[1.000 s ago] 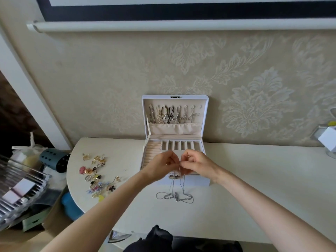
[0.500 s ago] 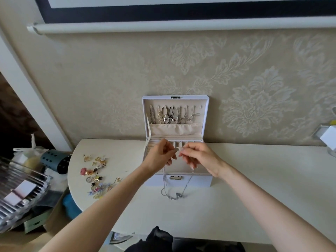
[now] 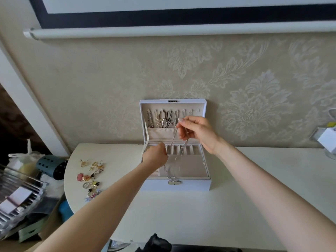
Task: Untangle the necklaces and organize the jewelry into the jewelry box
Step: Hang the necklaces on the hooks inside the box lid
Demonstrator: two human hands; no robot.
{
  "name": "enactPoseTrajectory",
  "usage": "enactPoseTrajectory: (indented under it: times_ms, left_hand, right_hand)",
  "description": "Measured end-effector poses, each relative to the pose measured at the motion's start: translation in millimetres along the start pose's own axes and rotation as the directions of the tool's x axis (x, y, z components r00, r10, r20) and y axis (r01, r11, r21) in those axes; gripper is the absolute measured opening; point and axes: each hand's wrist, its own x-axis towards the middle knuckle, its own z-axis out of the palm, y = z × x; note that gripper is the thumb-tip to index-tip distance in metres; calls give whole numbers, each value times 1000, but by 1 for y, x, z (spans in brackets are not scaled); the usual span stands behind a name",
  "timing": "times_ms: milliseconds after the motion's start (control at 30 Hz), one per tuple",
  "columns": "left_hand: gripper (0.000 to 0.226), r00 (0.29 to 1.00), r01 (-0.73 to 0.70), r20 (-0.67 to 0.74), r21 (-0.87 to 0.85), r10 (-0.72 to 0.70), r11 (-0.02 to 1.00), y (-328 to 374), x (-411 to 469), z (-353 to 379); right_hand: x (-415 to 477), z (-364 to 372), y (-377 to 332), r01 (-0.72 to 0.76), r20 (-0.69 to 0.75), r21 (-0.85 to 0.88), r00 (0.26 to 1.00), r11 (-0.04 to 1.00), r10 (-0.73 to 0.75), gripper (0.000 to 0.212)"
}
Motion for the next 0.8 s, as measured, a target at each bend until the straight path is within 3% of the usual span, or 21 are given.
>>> enactPoseTrajectory:
  times_ms: [67,133,233,300,467,567,700,800]
  left_hand:
    - [11,999,-46,24,-65,48,997,2,7,-4]
    - [27,983,-180,-26,-235,179,955,10,11,-15]
    - [49,959,-258,-82,-652,272,713,36,6,-43]
    - [45,953,-241,-71,-768,295,593,48,9,-53]
    - [17,938,-328,-60,-473,341,818,57,35,-46]
    - [16,935,-351,-89,-371,344,859,58,48,-36]
    - [17,962,-273,-147,-573,231,772,58,59,-27]
    - [21,976,-213,-153,-795,153,569,64,65,-25]
  right_hand:
    - [6,-3,-1,-13,-13,-51,1000,999,12,23]
    - [13,-7,1,-49,-13,-129,999,990,47,23]
    - [23,-15,7,-125,-34,-260,992,958,120,22]
    - [29,-20,12,-175,-80,-325,984,929,157,25]
    - [38,-34,31,-260,-221,-342,956,903,191,29]
    - [39,-43,40,-268,-260,-287,946,920,194,25]
    - [43,-52,50,-244,-265,-191,945,951,190,7]
    - [47,-55,60,-217,-339,-118,926,969,166,12]
